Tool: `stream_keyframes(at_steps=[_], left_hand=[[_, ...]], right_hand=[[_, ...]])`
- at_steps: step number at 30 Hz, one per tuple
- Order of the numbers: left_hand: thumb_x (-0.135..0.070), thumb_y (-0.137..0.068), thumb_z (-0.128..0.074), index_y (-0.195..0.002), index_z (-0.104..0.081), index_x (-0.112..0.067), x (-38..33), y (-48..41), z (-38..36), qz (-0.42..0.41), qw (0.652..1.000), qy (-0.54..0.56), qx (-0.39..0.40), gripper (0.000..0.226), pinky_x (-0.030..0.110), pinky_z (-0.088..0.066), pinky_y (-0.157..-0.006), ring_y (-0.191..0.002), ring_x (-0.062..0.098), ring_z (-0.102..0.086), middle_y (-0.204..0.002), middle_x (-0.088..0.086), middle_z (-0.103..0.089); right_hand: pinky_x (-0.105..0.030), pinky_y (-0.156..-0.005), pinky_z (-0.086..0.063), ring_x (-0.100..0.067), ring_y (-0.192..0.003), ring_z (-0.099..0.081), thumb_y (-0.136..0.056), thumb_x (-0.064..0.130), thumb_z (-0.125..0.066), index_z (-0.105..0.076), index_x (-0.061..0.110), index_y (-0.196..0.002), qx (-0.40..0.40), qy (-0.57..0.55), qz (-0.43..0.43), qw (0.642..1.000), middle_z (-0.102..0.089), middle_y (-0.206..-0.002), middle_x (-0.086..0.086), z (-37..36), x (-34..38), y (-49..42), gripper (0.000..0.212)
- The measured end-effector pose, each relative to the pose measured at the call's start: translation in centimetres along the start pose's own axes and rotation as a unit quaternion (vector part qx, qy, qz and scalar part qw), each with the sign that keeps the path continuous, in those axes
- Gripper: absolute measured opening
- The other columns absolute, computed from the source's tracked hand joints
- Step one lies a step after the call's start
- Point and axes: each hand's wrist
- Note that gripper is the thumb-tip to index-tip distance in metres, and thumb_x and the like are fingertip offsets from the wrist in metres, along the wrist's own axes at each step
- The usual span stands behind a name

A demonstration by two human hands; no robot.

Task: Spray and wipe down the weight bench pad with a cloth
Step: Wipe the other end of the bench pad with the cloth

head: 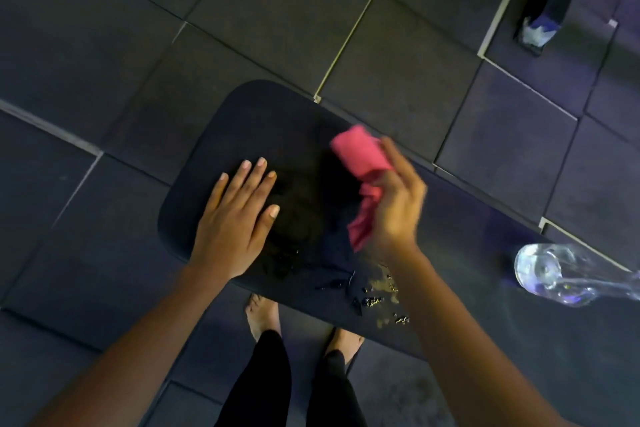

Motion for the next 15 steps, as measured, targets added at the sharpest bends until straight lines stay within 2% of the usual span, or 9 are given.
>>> stream_keyframes(at_steps=[3, 5, 6, 7, 8, 9, 10, 12, 15], left_hand=[[-0.047, -0.101, -0.02, -0.151, -0.026, -0.015, -0.2, 0.2, -0.3, -0.002, 1.0, -0.024, 0.02, 0.059, 0.047, -0.014, -0.12, -0.149, 0.02, -0.012, -0.16, 0.003, -0.018], [-0.048, -0.1, -0.018, -0.151, -0.026, -0.015, -0.2, 0.2, -0.4, -0.002, 1.0, -0.021, 0.023, 0.06, 0.048, -0.014, -0.119, -0.149, 0.02, -0.012, -0.16, 0.003, -0.018], [-0.048, -0.1, -0.018, -0.15, -0.027, -0.015, -0.2, 0.3, -0.5, -0.005, 1.0, -0.019, 0.023, 0.061, 0.048, -0.015, -0.119, -0.149, 0.02, -0.013, -0.16, 0.004, -0.018], [-0.048, -0.1, -0.018, -0.15, -0.027, -0.014, -0.2, 0.3, -0.5, -0.007, 1.0, -0.016, 0.022, 0.061, 0.048, -0.016, -0.119, -0.149, 0.02, -0.013, -0.16, 0.004, -0.019], [-0.047, -0.1, -0.019, -0.15, -0.028, -0.014, -0.2, 0.4, -0.5, -0.008, 1.0, -0.014, 0.02, 0.06, 0.049, -0.016, -0.119, -0.148, 0.021, -0.014, -0.16, 0.004, -0.02], [-0.047, -0.1, -0.021, -0.15, -0.029, -0.013, -0.2, 0.4, -0.6, -0.009, 1.0, -0.013, 0.017, 0.06, 0.049, -0.016, -0.119, -0.148, 0.021, -0.014, -0.16, 0.005, -0.02], [-0.047, -0.1, -0.021, -0.15, -0.029, -0.013, -0.3, 0.3, -0.6, -0.009, 1.0, -0.013, 0.013, 0.06, 0.049, -0.016, -0.119, -0.148, 0.021, -0.014, -0.16, 0.005, -0.021], [-0.047, -0.1, -0.023, -0.15, -0.029, -0.013, -0.3, 0.2, -0.6, -0.008, 1.0, -0.011, 0.006, 0.06, 0.048, -0.015, -0.119, -0.149, 0.02, -0.013, -0.159, 0.005, -0.021], [-0.046, -0.1, -0.024, -0.15, -0.029, -0.013, -0.5, 0.2, -0.5, -0.008, 1.0, -0.006, 0.0, 0.06, 0.049, -0.015, -0.119, -0.149, 0.02, -0.013, -0.159, 0.005, -0.021]], right_hand=[[-0.019, -0.04, -0.032, -0.013, -0.033, -0.034, -0.083, 0.0, -0.039, -0.058, 0.026, -0.132, -0.165, -0.031, 0.027, 0.985, -0.048, -0.042, 0.006, 5.0, 1.2, -0.1, 0.059], [-0.029, -0.041, -0.041, -0.013, -0.036, -0.042, -0.08, 0.009, -0.039, -0.049, 0.028, -0.14, -0.216, 0.062, 0.038, 0.974, -0.054, -0.05, 0.004, 8.0, 0.6, 0.1, 0.064], [-0.037, -0.047, -0.049, -0.013, -0.04, -0.05, -0.078, 0.015, -0.039, -0.045, 0.029, -0.143, -0.226, 0.113, 0.036, 0.967, -0.06, -0.058, -0.002, 9.1, -0.4, 0.1, 0.067], [-0.049, -0.064, -0.056, -0.015, -0.054, -0.061, -0.075, 0.02, -0.038, -0.041, 0.029, -0.146, -0.223, 0.17, 0.031, 0.959, -0.068, -0.075, -0.011, 9.8, -1.6, 0.0, 0.071], [-0.055, -0.089, -0.051, -0.018, -0.085, -0.069, -0.073, 0.021, -0.038, -0.038, 0.024, -0.148, -0.201, 0.228, 0.039, 0.952, -0.069, -0.102, -0.021, 10.0, -2.8, 0.0, 0.075], [-0.054, -0.11, -0.036, -0.025, -0.121, -0.057, -0.072, 0.02, -0.038, -0.034, 0.014, -0.15, -0.167, 0.292, 0.056, 0.94, -0.057, -0.132, -0.025, 9.9, -4.0, -0.1, 0.078], [-0.051, -0.119, -0.021, -0.03, -0.141, -0.035, -0.072, 0.017, -0.038, -0.031, 0.006, -0.149, -0.143, 0.333, 0.08, 0.928, -0.039, -0.149, -0.024, 9.3, -4.7, -0.4, 0.079], [-0.049, -0.121, -0.011, -0.034, -0.148, -0.017, -0.071, 0.012, -0.039, -0.028, -0.002, -0.148, -0.132, 0.344, 0.103, 0.924, -0.025, -0.156, -0.022, 7.9, -5.3, -0.9, 0.079], [-0.047, -0.122, -0.01, -0.035, -0.148, -0.015, -0.07, 0.01, -0.041, -0.028, -0.002, -0.148, -0.104, 0.353, 0.135, 0.92, -0.023, -0.156, -0.023, 6.1, -5.5, -0.8, 0.081]])
Point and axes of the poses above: each hand's wrist, its own y-axis away from the middle knuckle, its own z-axis out of the back of the hand, x = y × z
